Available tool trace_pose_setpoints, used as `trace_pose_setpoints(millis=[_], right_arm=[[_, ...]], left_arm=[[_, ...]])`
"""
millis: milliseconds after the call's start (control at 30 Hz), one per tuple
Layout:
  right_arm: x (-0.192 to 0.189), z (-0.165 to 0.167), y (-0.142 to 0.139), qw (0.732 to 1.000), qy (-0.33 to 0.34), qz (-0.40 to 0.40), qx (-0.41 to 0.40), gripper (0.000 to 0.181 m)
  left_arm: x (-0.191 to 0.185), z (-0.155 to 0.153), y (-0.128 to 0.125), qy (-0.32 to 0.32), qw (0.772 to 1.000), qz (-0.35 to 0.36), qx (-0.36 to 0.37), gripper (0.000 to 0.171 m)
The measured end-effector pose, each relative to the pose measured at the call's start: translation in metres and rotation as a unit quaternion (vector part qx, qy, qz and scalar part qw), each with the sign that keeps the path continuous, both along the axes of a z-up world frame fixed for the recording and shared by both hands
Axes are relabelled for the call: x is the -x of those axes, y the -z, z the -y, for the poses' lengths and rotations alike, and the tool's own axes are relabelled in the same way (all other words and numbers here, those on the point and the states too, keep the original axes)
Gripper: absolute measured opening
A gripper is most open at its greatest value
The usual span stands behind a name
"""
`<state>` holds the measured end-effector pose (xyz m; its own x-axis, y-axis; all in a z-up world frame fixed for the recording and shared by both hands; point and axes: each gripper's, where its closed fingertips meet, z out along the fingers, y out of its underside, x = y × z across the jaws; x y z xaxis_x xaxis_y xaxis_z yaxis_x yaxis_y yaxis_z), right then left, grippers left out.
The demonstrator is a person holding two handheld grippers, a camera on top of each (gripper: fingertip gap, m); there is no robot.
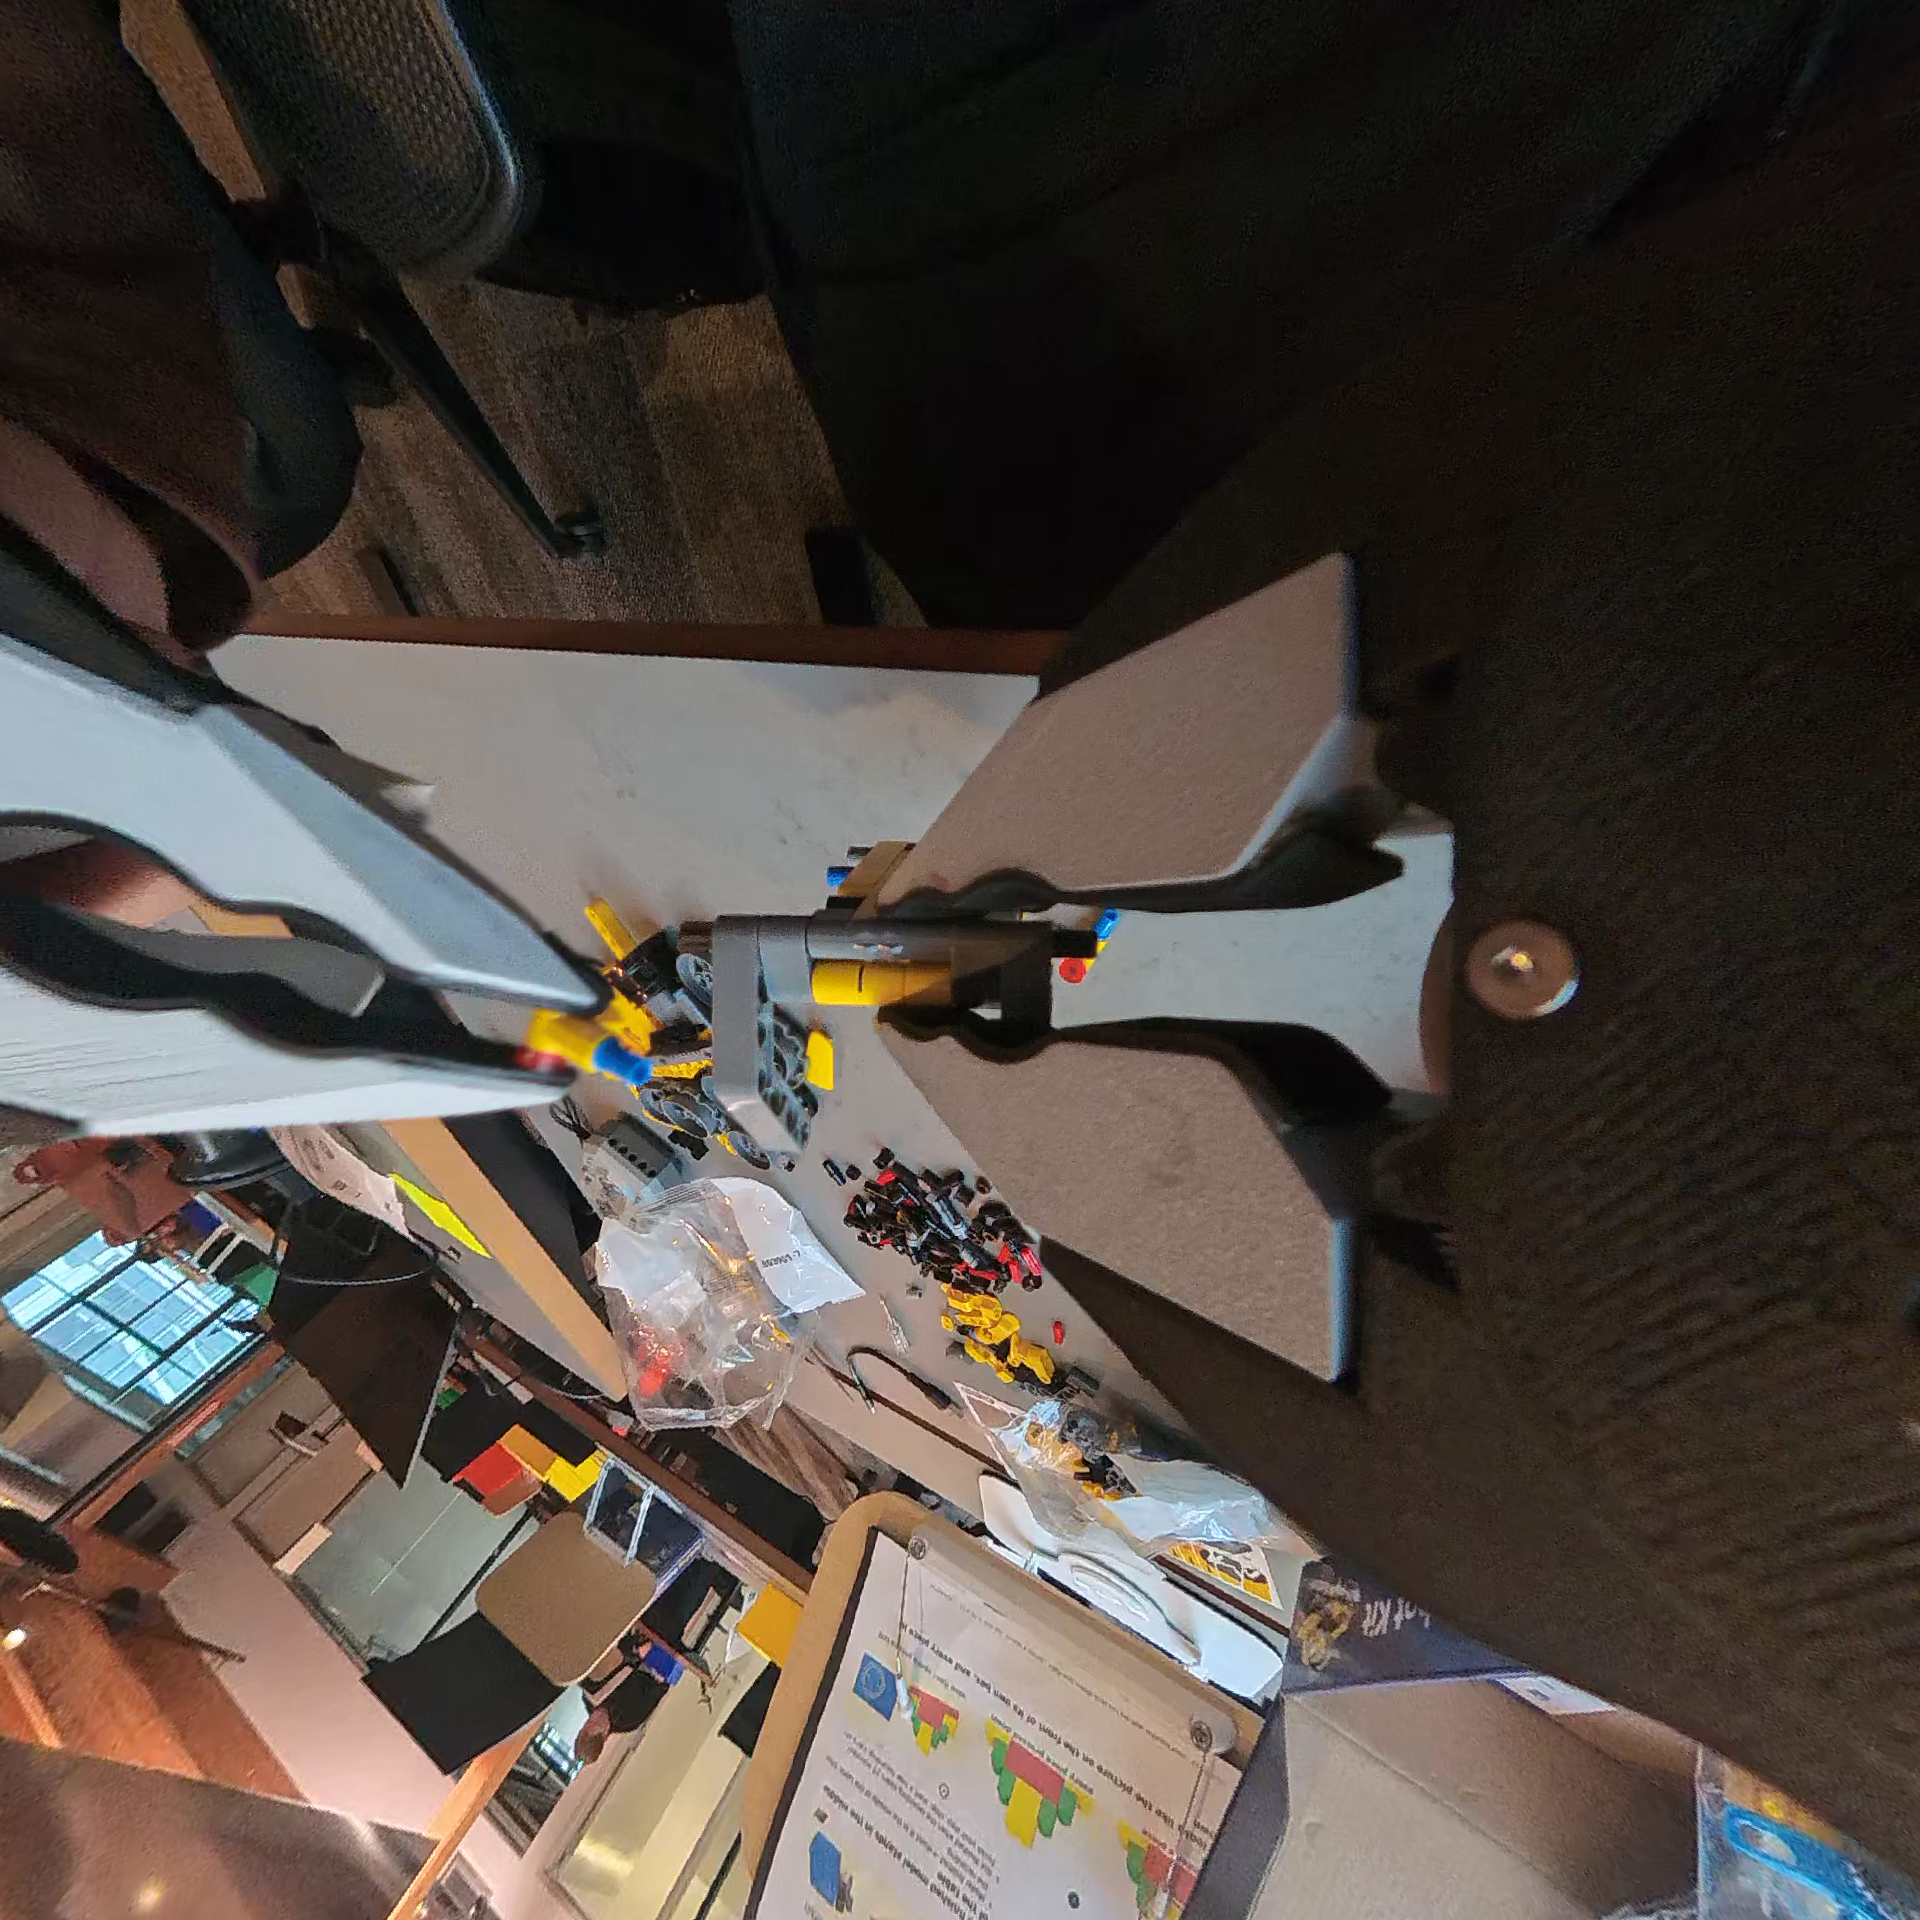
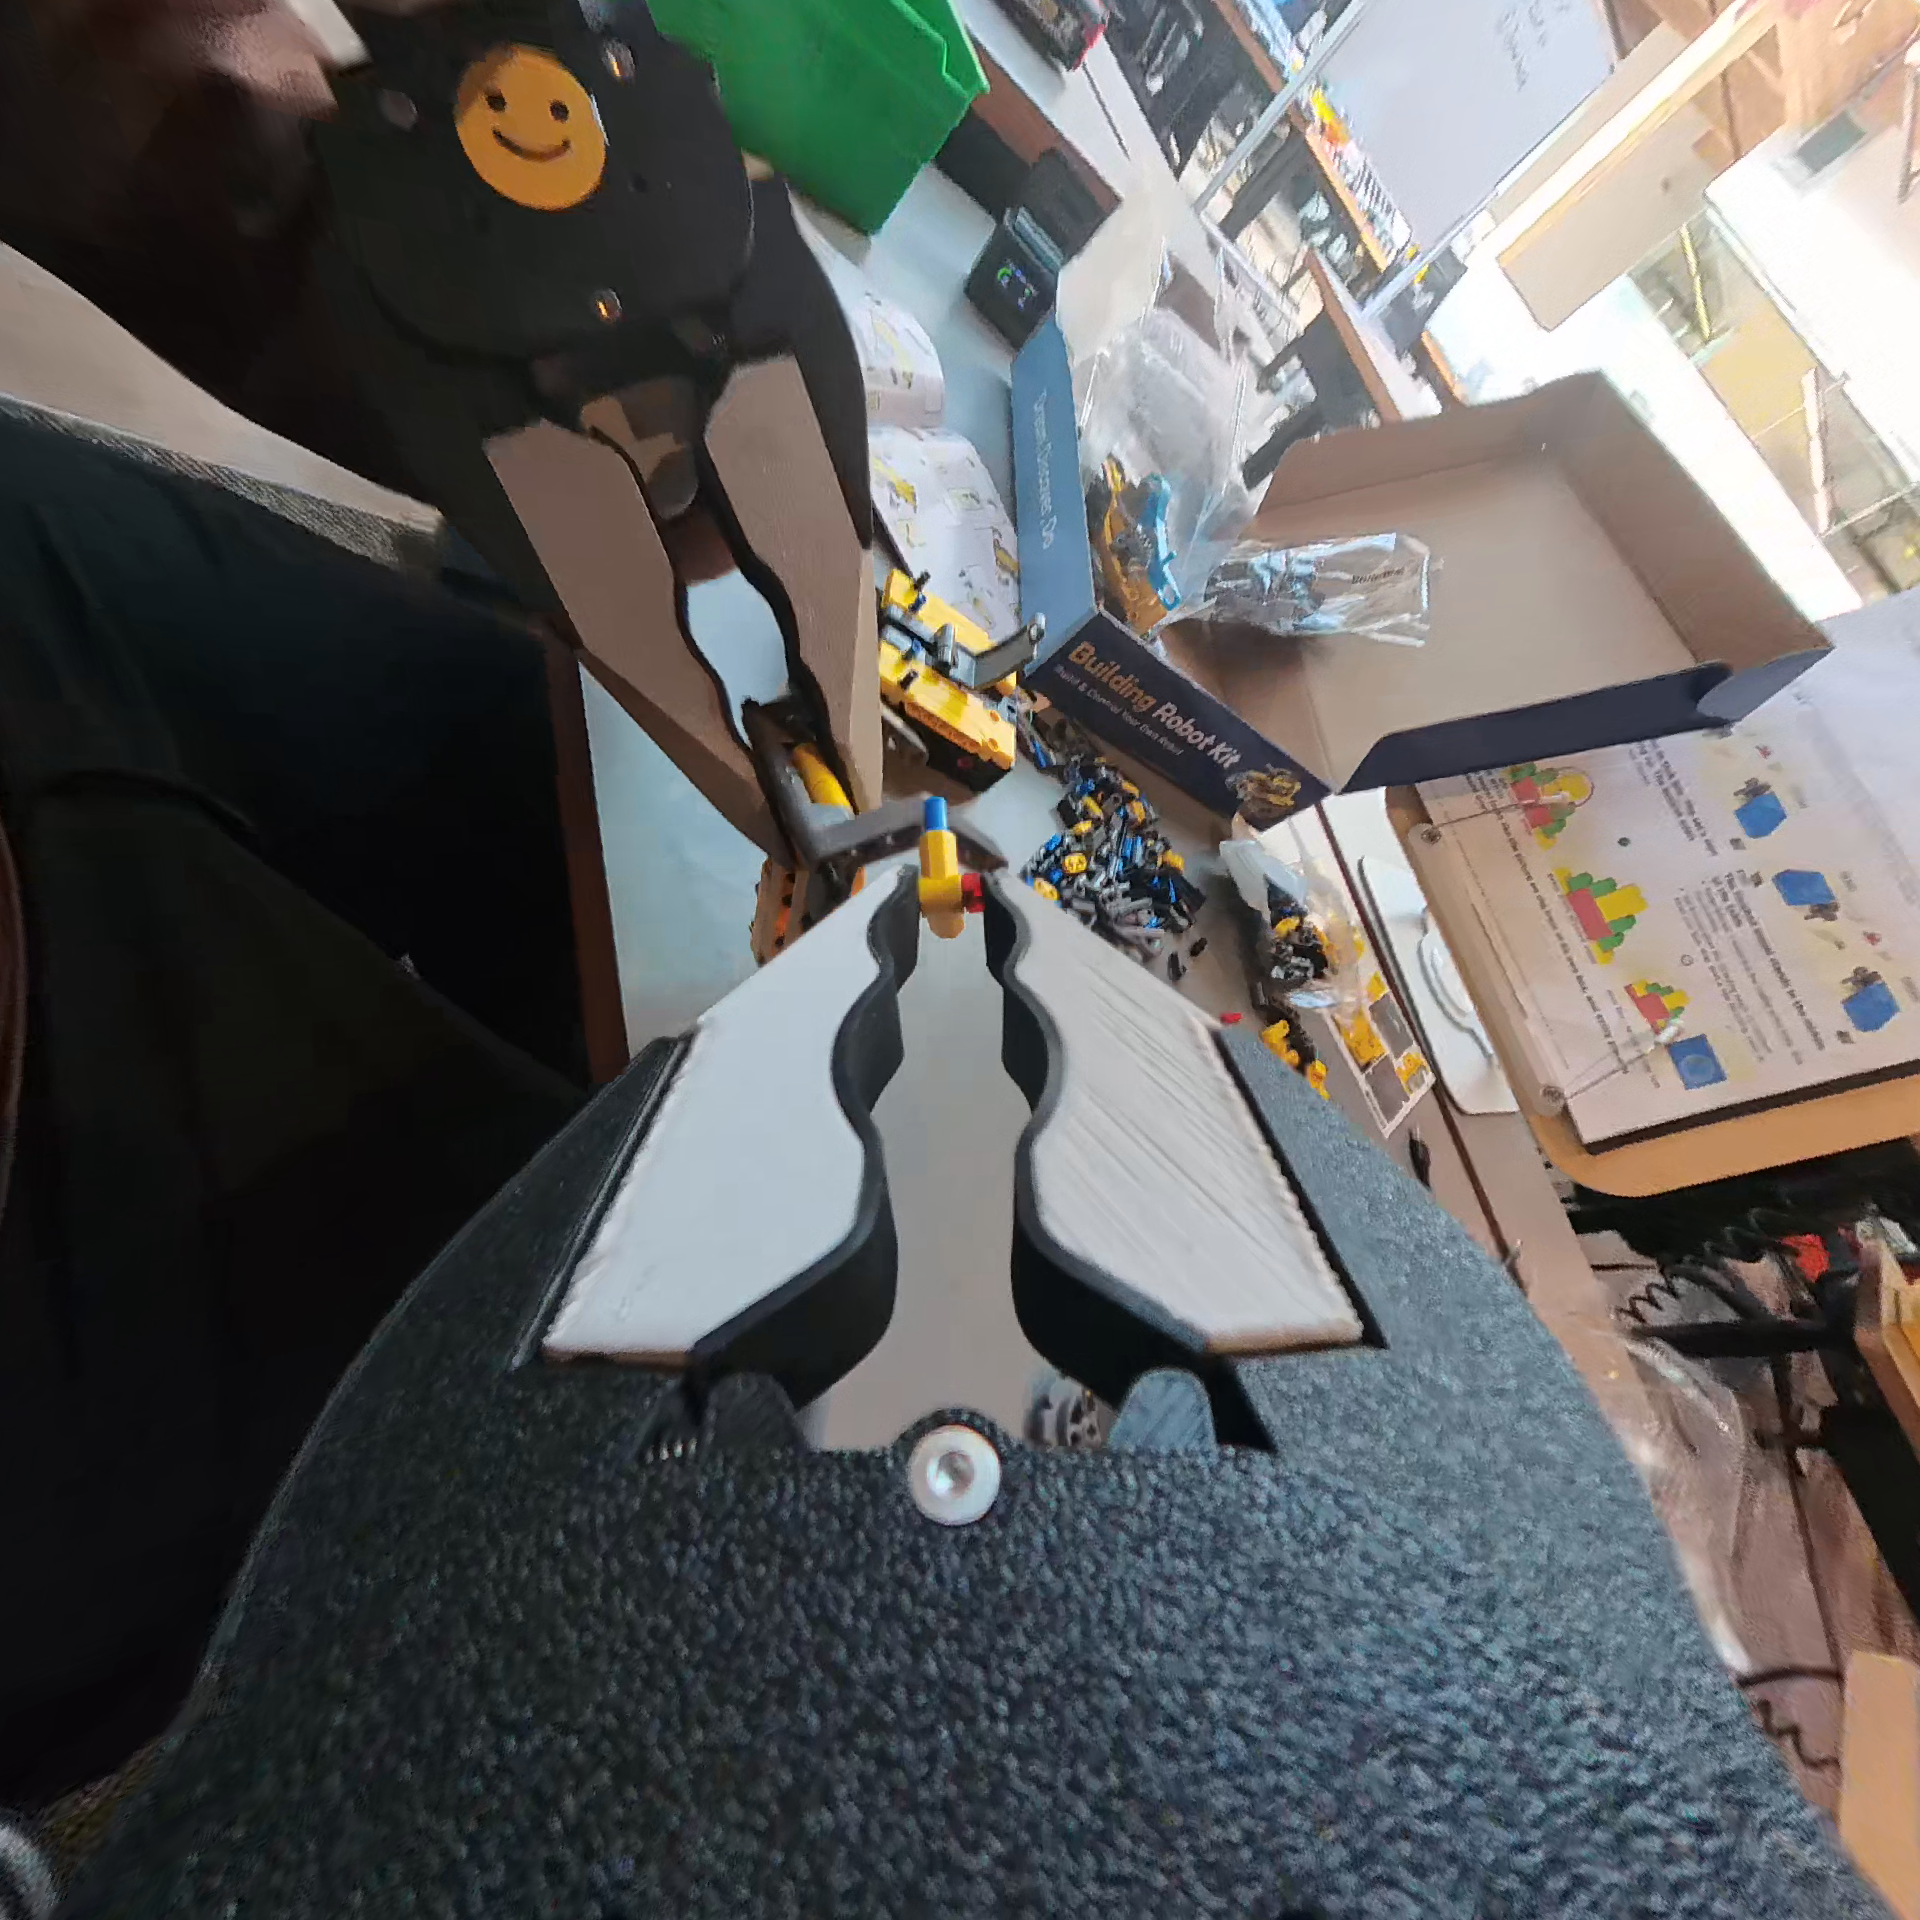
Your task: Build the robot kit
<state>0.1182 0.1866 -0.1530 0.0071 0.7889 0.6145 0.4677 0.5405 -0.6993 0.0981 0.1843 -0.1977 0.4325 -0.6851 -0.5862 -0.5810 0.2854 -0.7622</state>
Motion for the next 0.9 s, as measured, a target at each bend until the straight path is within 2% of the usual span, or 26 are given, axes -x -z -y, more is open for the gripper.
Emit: trace_pose_setpoints(millis=[67,133,300,400,633,767,900], right_arm=[[0.005,0.009,-0.011,1.0,-0.018,-0.009,0.009,0.011],[0.011,0.01,-0.01,0.999,-0.024,0.014,0.017,0.011],[0.011,-0.006,0.023,0.994,0.001,0.11,-0.018,0.011],[0.011,-0.004,0.033,0.992,0.001,0.121,-0.018,0.011],[0.006,0.0,0.052,0.989,-0.013,0.127,0.078,0.011],[0.006,0.007,0.058,0.982,-0.044,0.113,0.144,0.011],[0.003,0.015,0.066,0.97,-0.085,0.111,0.196,0.011]], left_arm=[[-0.001,0.0,0.0,0.001,1.0,-0.003,0.0,0.012],[-0.002,0.002,0.0,0.004,1.0,-0.006,-0.003,0.012],[-0.002,0.004,-0.004,0.0,0.999,-0.026,-0.041,0.011],[-0.002,0.006,0.001,0.003,0.997,-0.05,-0.058,0.012],[-0.009,0.015,0.006,0.027,0.987,-0.081,-0.14,0.011],[-0.011,0.022,0.009,0.033,0.97,-0.113,-0.212,0.011],[-0.016,0.028,0.015,0.062,0.97,-0.106,-0.209,0.011]])
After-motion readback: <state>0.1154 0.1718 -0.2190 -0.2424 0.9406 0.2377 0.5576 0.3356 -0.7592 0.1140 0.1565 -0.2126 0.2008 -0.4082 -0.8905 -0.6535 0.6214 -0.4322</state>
